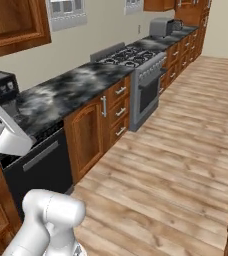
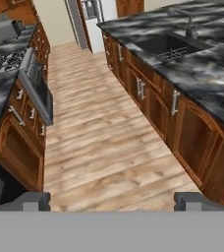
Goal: Close all open cabinet doors.
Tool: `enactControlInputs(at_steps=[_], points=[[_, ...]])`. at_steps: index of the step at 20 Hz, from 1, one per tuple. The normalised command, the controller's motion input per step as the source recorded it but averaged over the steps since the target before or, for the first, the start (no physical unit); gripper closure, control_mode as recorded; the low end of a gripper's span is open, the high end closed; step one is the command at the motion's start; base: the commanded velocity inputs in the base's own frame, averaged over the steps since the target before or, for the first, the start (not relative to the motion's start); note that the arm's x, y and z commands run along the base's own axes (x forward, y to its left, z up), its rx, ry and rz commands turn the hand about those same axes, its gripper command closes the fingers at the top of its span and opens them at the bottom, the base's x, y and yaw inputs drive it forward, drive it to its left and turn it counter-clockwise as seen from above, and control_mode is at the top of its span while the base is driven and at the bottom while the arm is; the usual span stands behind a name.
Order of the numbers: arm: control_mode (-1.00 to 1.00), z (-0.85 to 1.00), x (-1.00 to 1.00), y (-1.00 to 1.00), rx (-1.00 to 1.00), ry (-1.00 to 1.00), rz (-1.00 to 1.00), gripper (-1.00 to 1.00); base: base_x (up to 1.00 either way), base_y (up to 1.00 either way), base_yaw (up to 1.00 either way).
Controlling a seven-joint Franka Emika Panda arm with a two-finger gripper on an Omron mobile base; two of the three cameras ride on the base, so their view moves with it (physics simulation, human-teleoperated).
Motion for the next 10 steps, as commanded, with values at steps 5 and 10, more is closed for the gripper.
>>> enactControlInputs(at_steps=[5, 10], points=[[1.00, 0.00, 0.00, 0.00, 0.00, 0.00, 0.00, -1.00, 1.00, -0.22, -0.08], [1.00, 0.00, 0.00, 0.00, 0.00, 0.00, 0.00, -1.00, 1.00, -0.10, -0.09]])
